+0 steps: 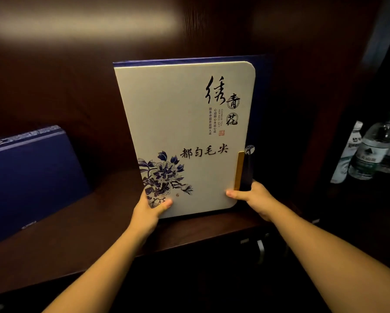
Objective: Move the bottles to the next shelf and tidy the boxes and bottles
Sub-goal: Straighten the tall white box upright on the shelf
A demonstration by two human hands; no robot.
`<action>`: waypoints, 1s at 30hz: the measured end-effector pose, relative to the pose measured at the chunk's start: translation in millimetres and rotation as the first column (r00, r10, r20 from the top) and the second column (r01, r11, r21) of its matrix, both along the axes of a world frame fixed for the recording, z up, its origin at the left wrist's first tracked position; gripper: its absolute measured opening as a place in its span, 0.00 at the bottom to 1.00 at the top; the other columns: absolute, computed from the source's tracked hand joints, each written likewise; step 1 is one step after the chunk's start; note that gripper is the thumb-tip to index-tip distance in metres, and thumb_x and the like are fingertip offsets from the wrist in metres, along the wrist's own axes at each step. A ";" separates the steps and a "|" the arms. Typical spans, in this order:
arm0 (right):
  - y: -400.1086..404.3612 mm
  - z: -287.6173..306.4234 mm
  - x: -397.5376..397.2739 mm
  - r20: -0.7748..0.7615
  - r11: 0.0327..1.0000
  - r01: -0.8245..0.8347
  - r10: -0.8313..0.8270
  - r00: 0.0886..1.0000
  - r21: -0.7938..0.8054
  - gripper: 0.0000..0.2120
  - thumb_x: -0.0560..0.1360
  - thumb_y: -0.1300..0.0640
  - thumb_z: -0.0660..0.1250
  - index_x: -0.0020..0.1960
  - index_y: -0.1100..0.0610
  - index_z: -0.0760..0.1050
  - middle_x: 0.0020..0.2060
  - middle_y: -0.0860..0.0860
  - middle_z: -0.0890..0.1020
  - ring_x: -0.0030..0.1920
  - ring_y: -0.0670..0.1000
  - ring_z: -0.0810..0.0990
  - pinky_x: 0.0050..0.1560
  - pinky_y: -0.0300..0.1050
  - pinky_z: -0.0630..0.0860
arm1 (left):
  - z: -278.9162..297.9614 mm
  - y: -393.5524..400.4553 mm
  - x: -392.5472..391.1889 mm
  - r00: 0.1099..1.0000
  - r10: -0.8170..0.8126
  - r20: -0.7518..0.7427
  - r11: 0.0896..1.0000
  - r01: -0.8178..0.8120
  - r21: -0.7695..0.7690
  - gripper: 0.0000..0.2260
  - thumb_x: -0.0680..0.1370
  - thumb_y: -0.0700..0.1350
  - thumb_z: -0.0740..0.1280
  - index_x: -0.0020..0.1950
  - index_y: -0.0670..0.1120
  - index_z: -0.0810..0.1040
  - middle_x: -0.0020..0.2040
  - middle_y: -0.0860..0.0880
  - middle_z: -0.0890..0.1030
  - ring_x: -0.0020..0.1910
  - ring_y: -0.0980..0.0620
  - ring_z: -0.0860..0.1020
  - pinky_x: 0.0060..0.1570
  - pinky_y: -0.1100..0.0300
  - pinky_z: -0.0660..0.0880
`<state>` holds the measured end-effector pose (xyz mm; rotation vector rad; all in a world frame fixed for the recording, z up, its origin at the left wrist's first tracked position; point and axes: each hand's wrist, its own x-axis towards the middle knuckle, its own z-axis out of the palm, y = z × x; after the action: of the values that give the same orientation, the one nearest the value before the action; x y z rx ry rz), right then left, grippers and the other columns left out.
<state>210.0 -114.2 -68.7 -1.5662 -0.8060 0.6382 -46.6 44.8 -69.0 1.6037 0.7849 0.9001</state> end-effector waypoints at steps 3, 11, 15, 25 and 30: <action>-13.0 1.3 -6.6 0.001 1.000 -0.021 0.021 1.000 0.003 0.18 0.63 0.54 0.80 0.49 0.45 0.77 0.48 0.42 0.83 0.51 0.42 0.81 0.52 0.40 0.75 | -4.9 -10.8 -8.1 1.000 -0.001 -0.027 1.000 0.001 0.002 0.27 0.70 0.44 0.74 0.67 0.48 0.69 0.57 0.53 0.79 0.52 0.58 0.78 0.51 0.66 0.73; -22.3 -0.3 1.0 0.007 0.997 -0.072 0.072 0.997 -0.010 0.20 0.64 0.56 0.80 0.51 0.44 0.77 0.46 0.39 0.85 0.49 0.38 0.82 0.44 0.32 0.76 | -20.9 -19.0 -3.0 0.999 0.031 -0.036 0.999 -0.031 -0.015 0.29 0.69 0.49 0.75 0.68 0.51 0.68 0.55 0.58 0.79 0.53 0.59 0.77 0.51 0.61 0.71; -18.9 -4.4 6.9 -0.007 0.997 -0.073 0.073 0.997 -0.016 0.20 0.64 0.56 0.80 0.52 0.45 0.78 0.49 0.42 0.84 0.51 0.41 0.82 0.48 0.35 0.76 | -22.2 -17.4 1.4 0.998 0.036 -0.045 0.999 -0.037 -0.021 0.29 0.69 0.49 0.75 0.67 0.52 0.68 0.56 0.56 0.79 0.54 0.56 0.78 0.55 0.57 0.72; -14.8 -13.5 12.7 0.045 0.997 -0.074 0.073 0.996 0.002 0.22 0.63 0.50 0.80 0.53 0.41 0.76 0.51 0.41 0.83 0.52 0.40 0.81 0.51 0.37 0.75 | -21.8 -23.7 1.0 0.991 0.084 -0.102 0.996 -0.083 0.022 0.28 0.70 0.50 0.73 0.68 0.55 0.66 0.52 0.64 0.77 0.48 0.69 0.75 0.44 0.72 0.69; -15.5 -13.7 11.9 0.070 0.997 -0.072 0.072 0.995 0.009 0.22 0.63 0.49 0.79 0.53 0.40 0.75 0.51 0.39 0.81 0.51 0.39 0.79 0.50 0.36 0.73 | -20.3 -25.6 1.3 0.991 0.083 -0.101 0.996 -0.085 -0.017 0.30 0.71 0.51 0.73 0.69 0.54 0.65 0.53 0.62 0.77 0.49 0.66 0.75 0.48 0.67 0.70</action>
<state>221.9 -129.7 -82.4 -1.5620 -0.9203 0.6328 -45.3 19.2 -89.3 1.6171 0.9356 0.8730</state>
